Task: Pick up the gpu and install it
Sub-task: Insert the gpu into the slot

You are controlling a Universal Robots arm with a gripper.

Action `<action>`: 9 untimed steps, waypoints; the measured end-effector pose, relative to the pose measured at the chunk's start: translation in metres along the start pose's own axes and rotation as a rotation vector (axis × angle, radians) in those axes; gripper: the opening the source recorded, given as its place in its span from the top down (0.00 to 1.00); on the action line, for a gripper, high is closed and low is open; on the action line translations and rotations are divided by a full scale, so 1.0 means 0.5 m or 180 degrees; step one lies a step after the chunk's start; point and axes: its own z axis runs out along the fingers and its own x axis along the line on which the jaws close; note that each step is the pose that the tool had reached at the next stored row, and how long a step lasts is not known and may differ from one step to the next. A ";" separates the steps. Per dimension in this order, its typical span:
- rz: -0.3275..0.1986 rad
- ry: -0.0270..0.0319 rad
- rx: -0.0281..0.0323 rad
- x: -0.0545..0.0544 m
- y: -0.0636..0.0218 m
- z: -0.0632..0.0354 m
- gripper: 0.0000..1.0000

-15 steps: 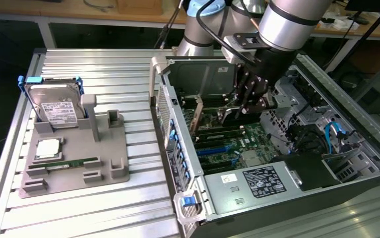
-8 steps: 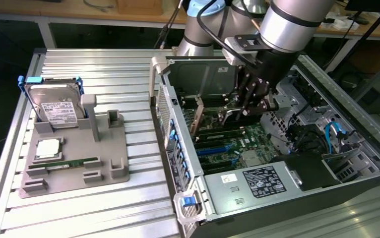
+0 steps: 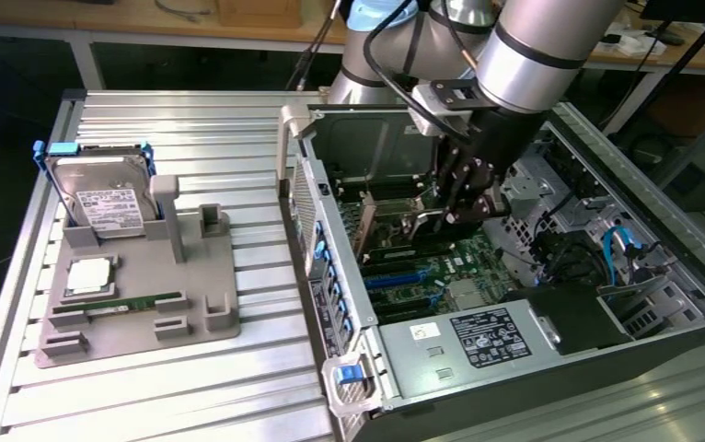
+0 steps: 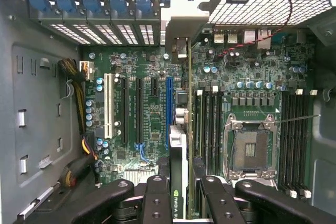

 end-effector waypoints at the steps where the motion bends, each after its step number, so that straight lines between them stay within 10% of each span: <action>1: 0.0000 0.0000 0.0000 0.000 0.000 0.006 0.73; 9: 0.0000 0.0000 0.0001 0.001 -0.001 0.039 0.73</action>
